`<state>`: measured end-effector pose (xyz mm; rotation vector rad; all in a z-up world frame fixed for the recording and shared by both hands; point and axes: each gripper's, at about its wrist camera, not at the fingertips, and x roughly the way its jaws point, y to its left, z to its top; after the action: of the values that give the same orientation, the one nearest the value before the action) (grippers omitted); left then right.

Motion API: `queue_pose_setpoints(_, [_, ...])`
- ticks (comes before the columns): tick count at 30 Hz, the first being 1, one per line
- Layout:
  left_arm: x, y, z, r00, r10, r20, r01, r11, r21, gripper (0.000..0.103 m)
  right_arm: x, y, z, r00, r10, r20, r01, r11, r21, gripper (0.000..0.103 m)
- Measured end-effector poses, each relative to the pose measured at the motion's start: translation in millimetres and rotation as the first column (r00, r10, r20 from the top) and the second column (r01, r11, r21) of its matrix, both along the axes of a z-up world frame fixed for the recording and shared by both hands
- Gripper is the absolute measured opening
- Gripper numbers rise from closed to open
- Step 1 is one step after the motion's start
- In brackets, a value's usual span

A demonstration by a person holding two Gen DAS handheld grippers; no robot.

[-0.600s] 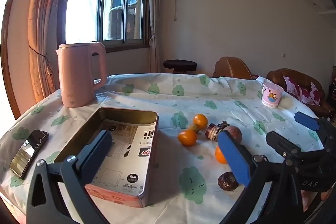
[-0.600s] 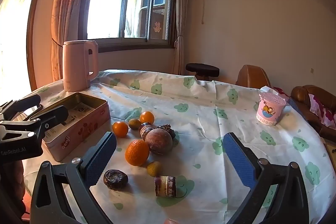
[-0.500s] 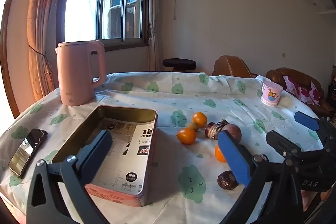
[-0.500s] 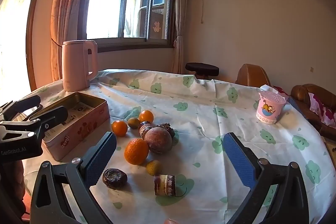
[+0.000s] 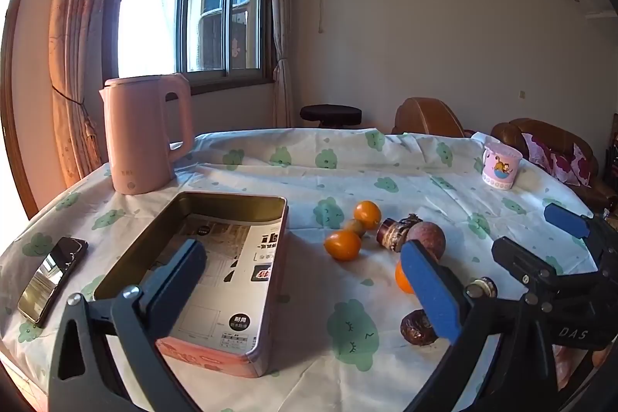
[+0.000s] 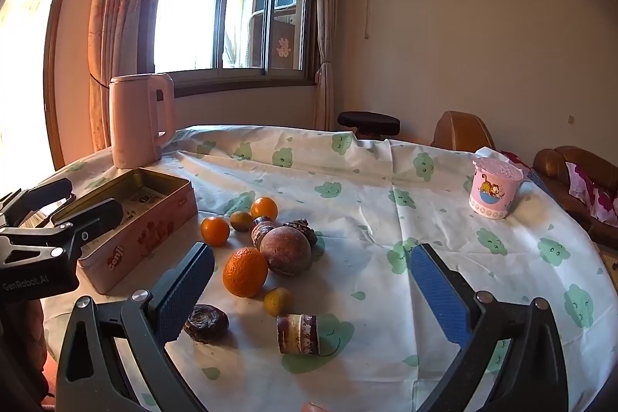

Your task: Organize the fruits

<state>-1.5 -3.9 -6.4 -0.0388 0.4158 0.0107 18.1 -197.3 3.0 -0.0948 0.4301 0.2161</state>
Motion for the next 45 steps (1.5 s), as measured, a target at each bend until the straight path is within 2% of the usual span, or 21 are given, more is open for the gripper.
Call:
queue_pose_setpoints(14, [-0.5, 1.5, -9.0, 1.0, -0.003, -0.006, 0.003, 1.0, 0.0, 0.103, -0.6, 0.3, -4.0, 1.0, 0.002, -0.006, -0.002, 1.0, 0.001, 0.102])
queue_pose_setpoints(45, [1.4, 0.4, -7.8, 1.0, -0.002, -0.015, 0.002, 1.0, 0.004, 0.103, -0.5, -0.1, -6.8, 1.0, 0.001, -0.008, -0.001, 1.0, 0.003, 0.102])
